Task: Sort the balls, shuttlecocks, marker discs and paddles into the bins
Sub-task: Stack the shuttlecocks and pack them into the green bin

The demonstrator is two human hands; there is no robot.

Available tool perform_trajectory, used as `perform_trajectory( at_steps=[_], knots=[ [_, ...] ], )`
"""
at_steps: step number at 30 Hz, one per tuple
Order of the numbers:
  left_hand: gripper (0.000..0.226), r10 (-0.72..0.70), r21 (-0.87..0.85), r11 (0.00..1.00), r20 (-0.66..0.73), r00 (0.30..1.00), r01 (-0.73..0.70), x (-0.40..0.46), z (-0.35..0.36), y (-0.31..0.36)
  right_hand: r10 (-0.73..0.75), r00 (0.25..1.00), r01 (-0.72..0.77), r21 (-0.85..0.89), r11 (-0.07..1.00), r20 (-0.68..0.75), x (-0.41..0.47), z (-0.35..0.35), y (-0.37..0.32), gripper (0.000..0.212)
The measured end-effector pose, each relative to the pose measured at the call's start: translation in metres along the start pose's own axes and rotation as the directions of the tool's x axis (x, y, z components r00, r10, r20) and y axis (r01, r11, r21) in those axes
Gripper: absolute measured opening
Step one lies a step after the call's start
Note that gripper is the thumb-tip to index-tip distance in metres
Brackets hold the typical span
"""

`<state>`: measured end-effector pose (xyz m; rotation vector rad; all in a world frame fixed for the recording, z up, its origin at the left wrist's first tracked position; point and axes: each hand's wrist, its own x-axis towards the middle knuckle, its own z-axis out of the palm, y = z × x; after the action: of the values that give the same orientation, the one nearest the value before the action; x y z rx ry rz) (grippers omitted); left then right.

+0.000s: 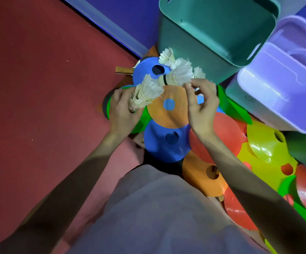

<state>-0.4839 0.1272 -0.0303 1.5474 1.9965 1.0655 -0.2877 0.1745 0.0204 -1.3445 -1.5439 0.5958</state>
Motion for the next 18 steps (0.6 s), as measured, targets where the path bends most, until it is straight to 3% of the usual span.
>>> perform_trajectory(
  at_steps=[7, 11, 15, 18],
  knots=[
    [0.050, 0.167, 0.042, 0.983, 0.206, 0.964, -0.179, 0.023, 0.027, 0.028, -0.036, 0.970, 0.066, -0.118, 0.991, 0.242, 0.005, -0.016, 0.024, 0.009],
    [0.055, 0.174, 0.006, 0.983, 0.317, 0.932, -0.186, 0.031, 0.038, 0.036, 0.112, 0.968, -0.090, -0.107, 0.990, 0.224, 0.011, -0.030, 0.035, 0.010],
    [0.061, 0.134, -0.065, 0.991, 0.361, 0.923, -0.118, 0.039, 0.051, 0.042, 0.177, 0.965, -0.185, 0.023, 0.982, 0.194, 0.016, -0.041, 0.037, 0.017],
    [0.063, 0.110, -0.103, 0.992, 0.346, 0.932, -0.079, 0.044, 0.058, 0.045, 0.212, 0.976, -0.216, 0.122, 0.969, 0.047, 0.022, -0.050, 0.038, 0.018]
  ],
)
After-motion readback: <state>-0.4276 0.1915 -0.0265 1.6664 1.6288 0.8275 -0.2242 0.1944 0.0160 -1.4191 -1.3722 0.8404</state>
